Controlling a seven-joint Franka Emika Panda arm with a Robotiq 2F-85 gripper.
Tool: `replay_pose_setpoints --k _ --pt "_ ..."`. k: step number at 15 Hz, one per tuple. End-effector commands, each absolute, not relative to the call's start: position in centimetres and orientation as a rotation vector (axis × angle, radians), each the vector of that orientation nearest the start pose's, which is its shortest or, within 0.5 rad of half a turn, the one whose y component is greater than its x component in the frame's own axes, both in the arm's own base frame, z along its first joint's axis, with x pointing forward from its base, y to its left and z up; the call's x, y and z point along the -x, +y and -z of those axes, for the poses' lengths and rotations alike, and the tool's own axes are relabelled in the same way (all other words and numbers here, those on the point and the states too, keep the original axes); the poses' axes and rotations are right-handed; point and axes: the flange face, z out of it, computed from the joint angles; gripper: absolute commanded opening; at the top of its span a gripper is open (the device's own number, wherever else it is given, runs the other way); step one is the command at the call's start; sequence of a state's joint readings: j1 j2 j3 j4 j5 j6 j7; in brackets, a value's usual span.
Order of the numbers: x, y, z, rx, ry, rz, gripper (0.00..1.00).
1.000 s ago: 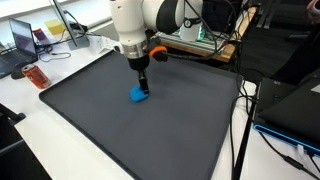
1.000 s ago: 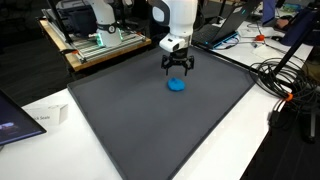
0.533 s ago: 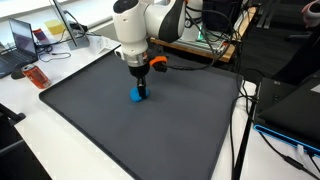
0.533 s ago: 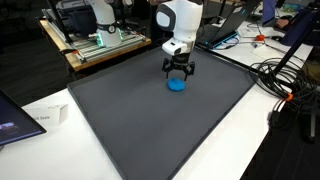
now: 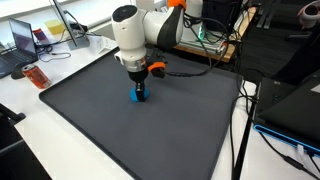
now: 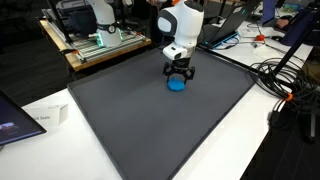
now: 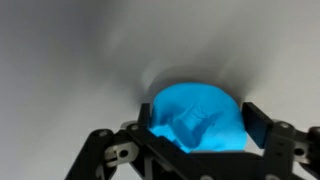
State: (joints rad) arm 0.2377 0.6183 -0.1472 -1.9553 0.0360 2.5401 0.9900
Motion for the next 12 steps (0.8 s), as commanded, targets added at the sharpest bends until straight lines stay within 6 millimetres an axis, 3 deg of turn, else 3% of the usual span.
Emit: replay_pose_setpoints --k 1,8,12 --pt "-61.5 5.6 -15.2 2.904 1.421 0.028 0.61" --pt "-61.4 5.2 -16.1 2.915 1.403 0.041 0.28" --pt "-61.5 5.1 -16.6 2.916 1.393 0.048 0.03"
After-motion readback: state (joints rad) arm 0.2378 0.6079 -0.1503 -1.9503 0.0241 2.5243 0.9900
